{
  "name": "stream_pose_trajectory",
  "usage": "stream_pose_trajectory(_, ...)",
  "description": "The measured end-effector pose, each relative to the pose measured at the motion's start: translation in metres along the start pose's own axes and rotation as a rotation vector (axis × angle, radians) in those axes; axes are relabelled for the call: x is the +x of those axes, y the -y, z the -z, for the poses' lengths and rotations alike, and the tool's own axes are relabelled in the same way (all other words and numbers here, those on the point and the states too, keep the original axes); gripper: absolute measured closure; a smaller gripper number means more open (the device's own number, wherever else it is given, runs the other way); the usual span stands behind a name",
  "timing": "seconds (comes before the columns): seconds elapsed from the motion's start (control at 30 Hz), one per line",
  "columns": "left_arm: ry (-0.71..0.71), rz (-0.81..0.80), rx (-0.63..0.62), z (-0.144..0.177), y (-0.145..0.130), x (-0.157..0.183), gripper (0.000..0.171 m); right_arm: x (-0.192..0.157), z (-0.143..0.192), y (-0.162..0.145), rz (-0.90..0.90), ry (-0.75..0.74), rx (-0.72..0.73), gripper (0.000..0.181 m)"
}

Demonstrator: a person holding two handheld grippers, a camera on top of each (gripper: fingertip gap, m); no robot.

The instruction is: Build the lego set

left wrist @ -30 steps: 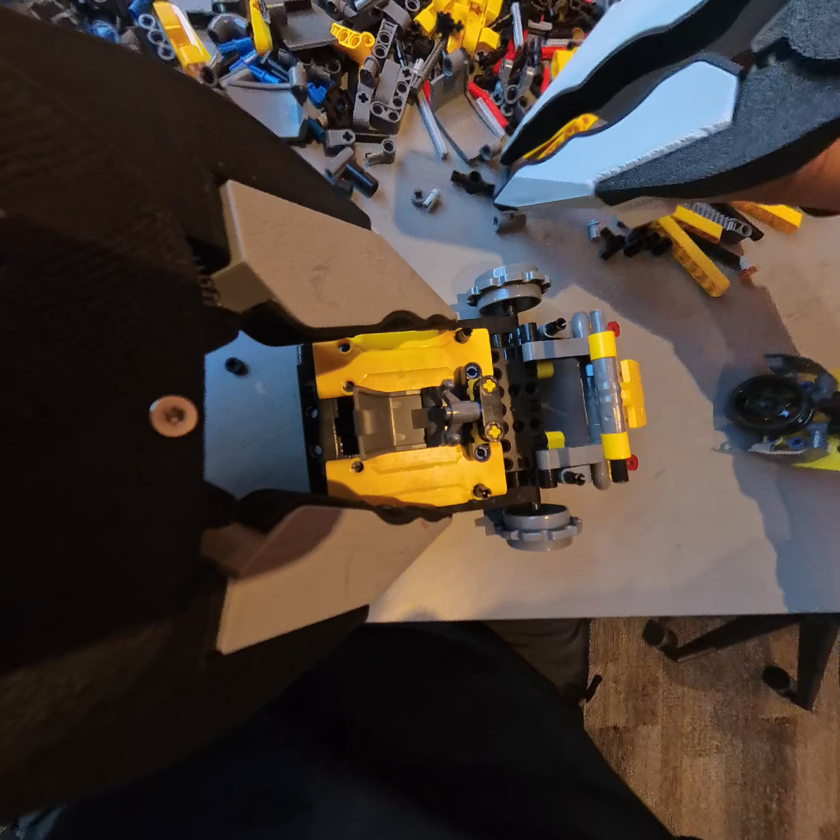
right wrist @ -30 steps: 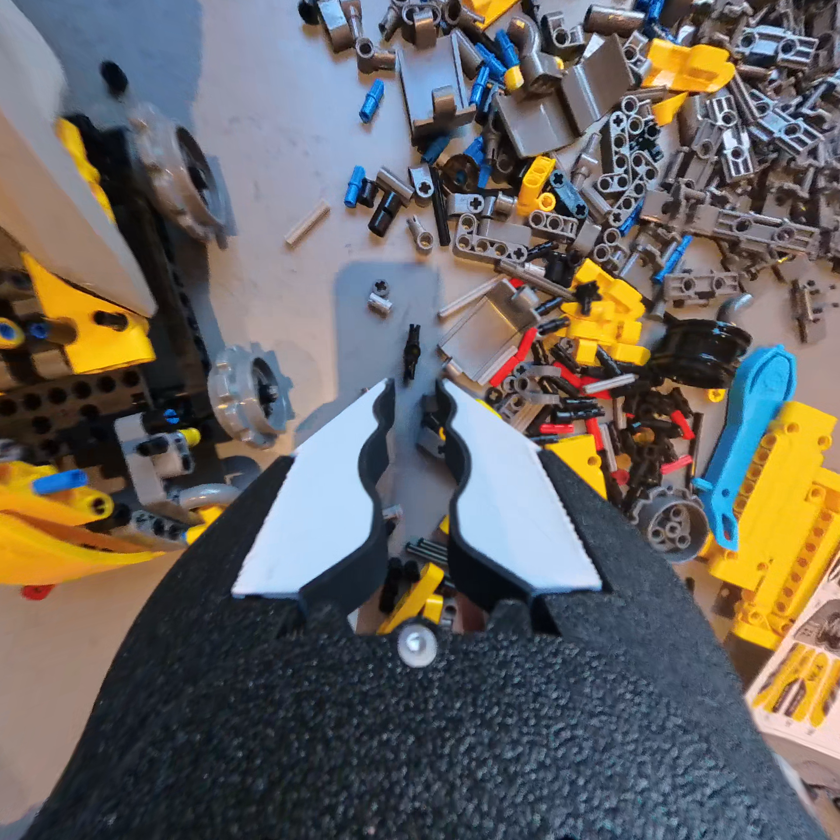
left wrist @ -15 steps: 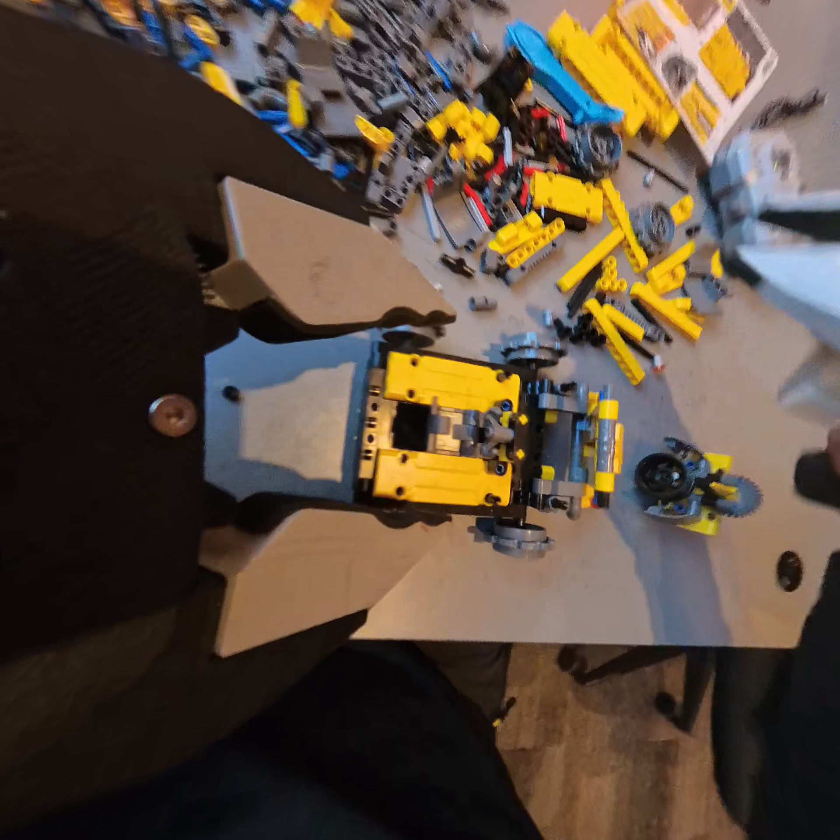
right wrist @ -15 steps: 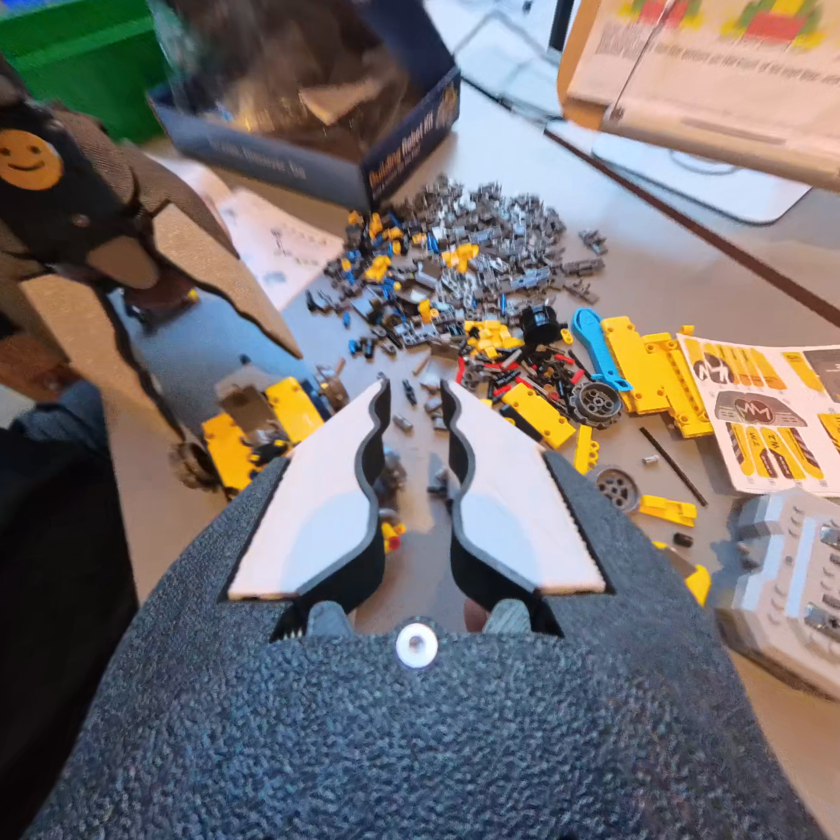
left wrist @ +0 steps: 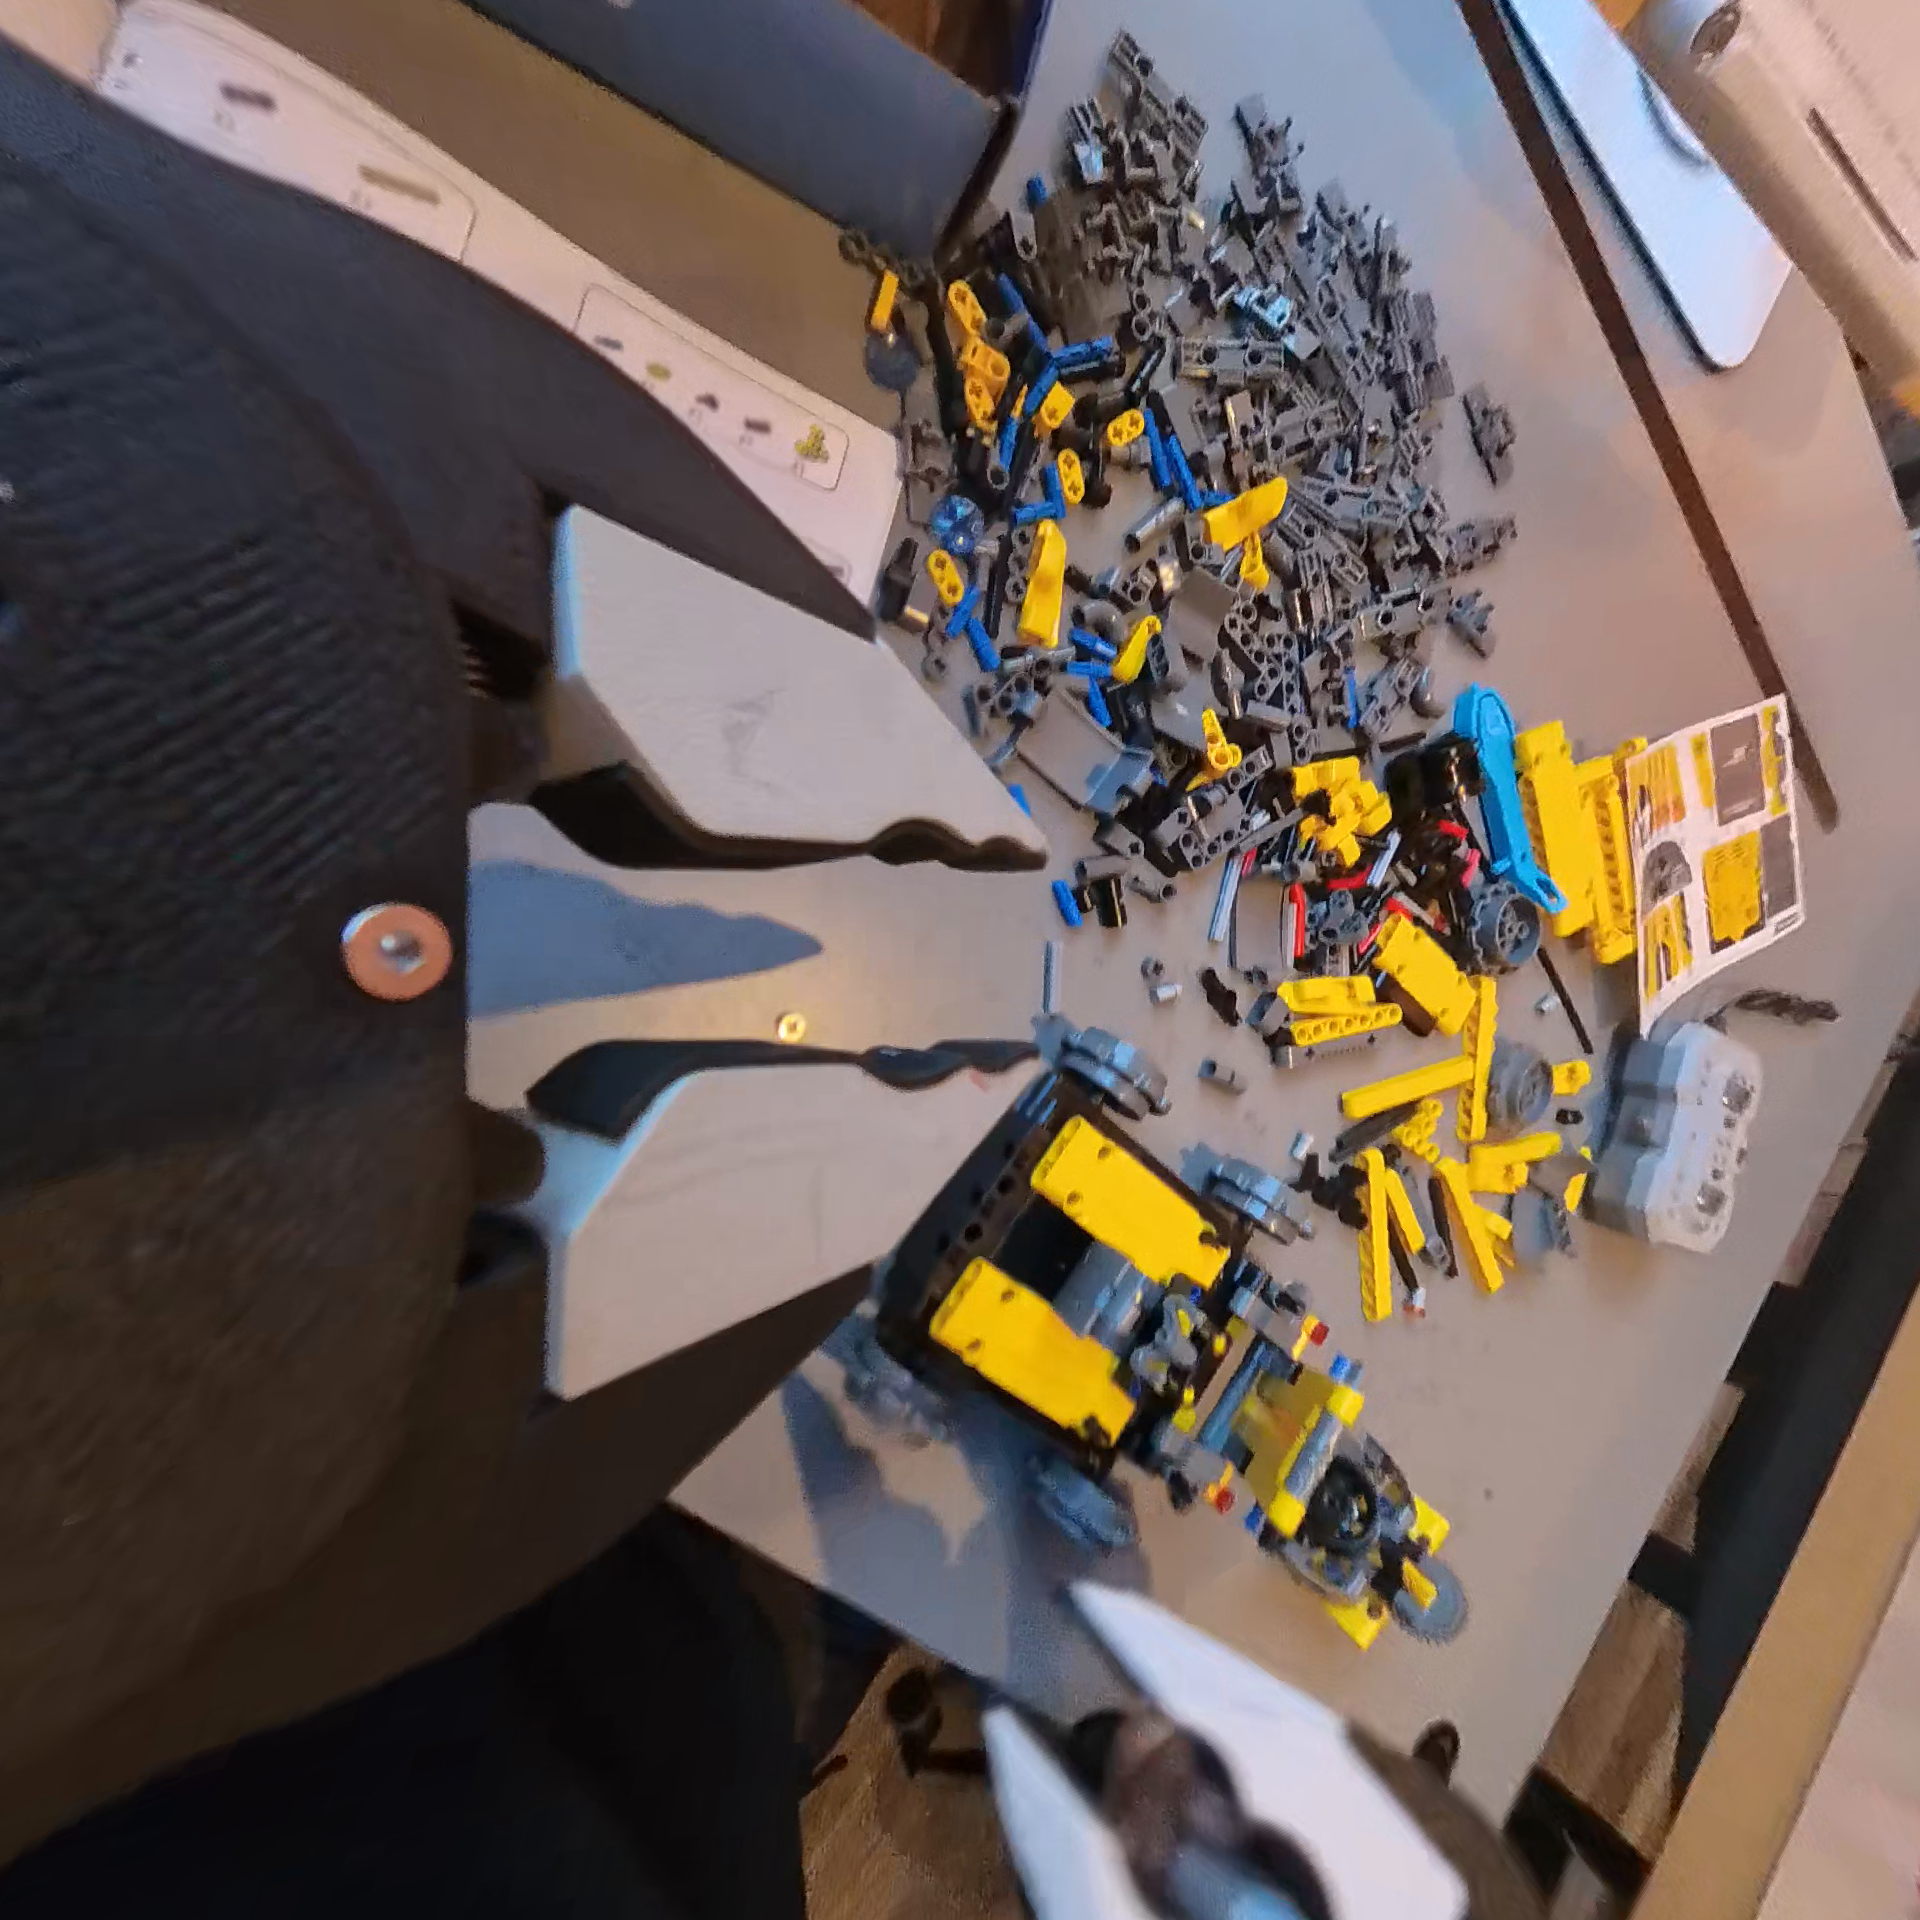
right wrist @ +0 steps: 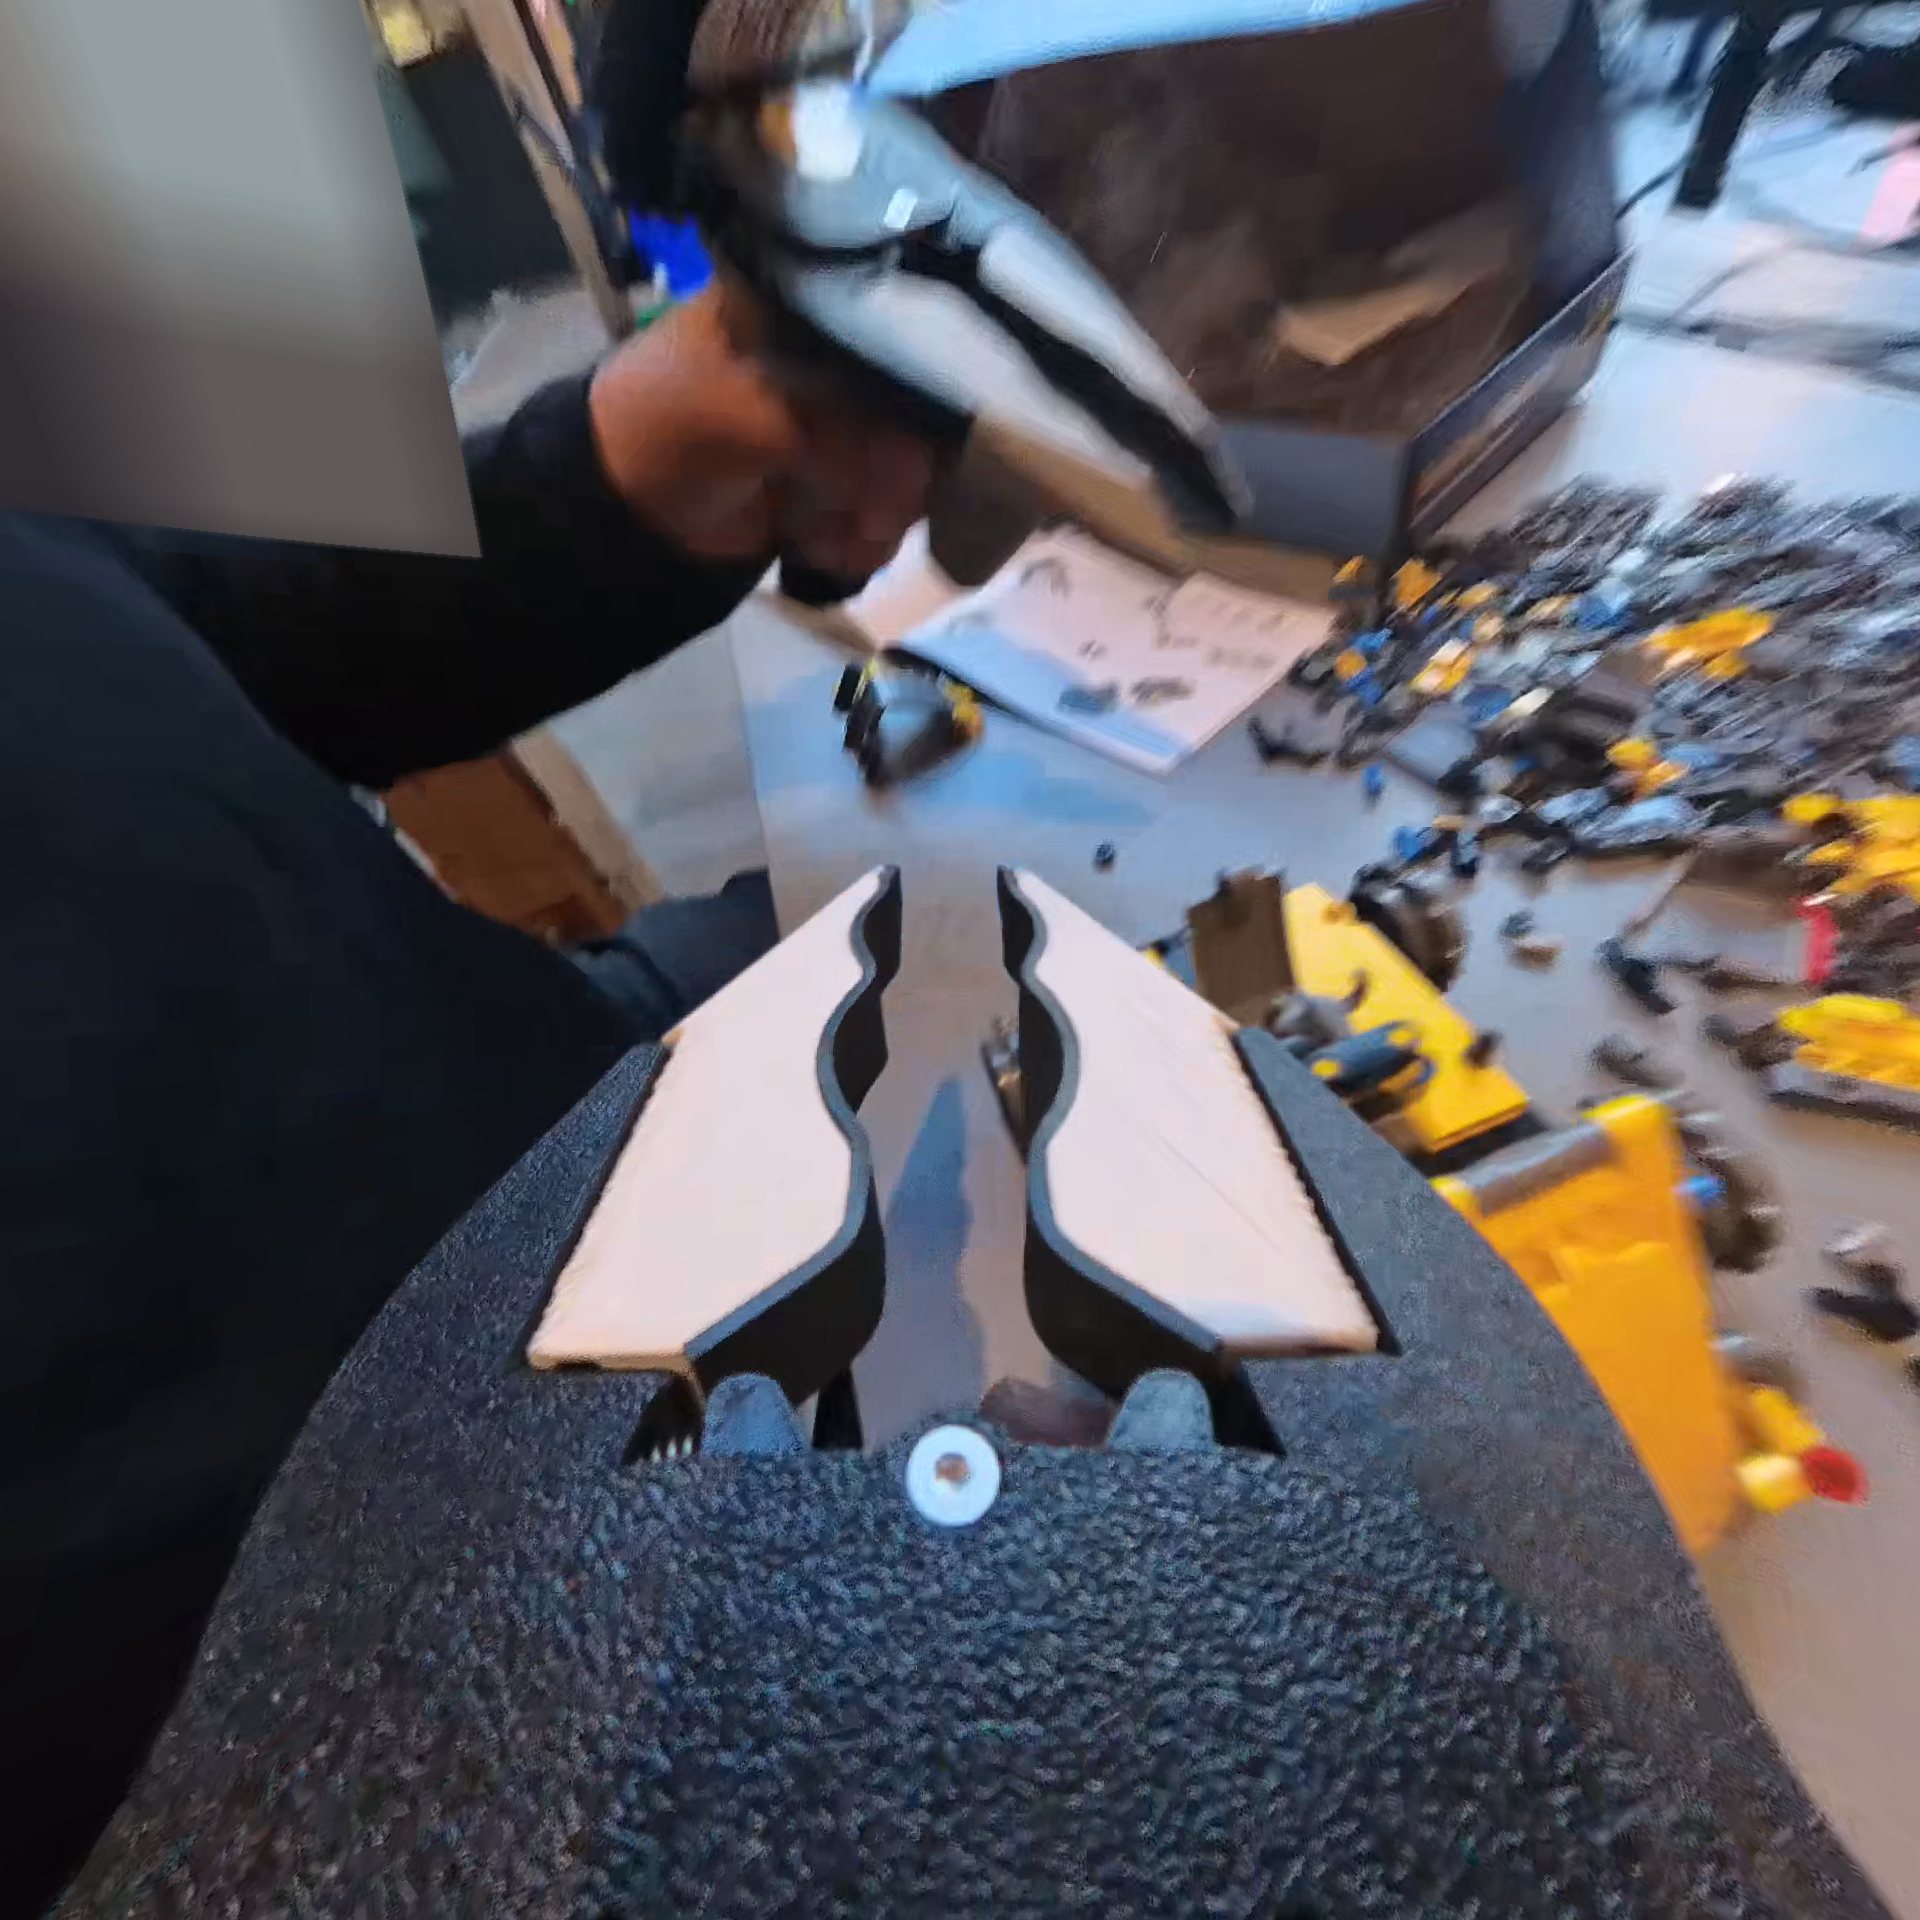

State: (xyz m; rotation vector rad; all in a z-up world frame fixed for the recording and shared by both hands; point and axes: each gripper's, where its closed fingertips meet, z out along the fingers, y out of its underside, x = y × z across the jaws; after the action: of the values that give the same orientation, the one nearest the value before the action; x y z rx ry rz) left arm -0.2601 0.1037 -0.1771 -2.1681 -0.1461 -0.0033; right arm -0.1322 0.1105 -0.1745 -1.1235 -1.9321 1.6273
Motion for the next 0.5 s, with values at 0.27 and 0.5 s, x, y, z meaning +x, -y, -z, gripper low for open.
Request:
stream_pose_trajectory(0.27, 0.018, 0.041, -0.107, -0.027, 0.009, -0.043, 0.134, -0.009, -0.013, -0.037, 0.082, -0.002, -0.067, 0.163)
stream_pose_trajectory(0.5, 0.054, 0.028, -0.169, -0.022, -0.005, -0.057, 0.134, -0.018, -0.01, -0.034, 0.161, 0.061, -0.035, 0.163)
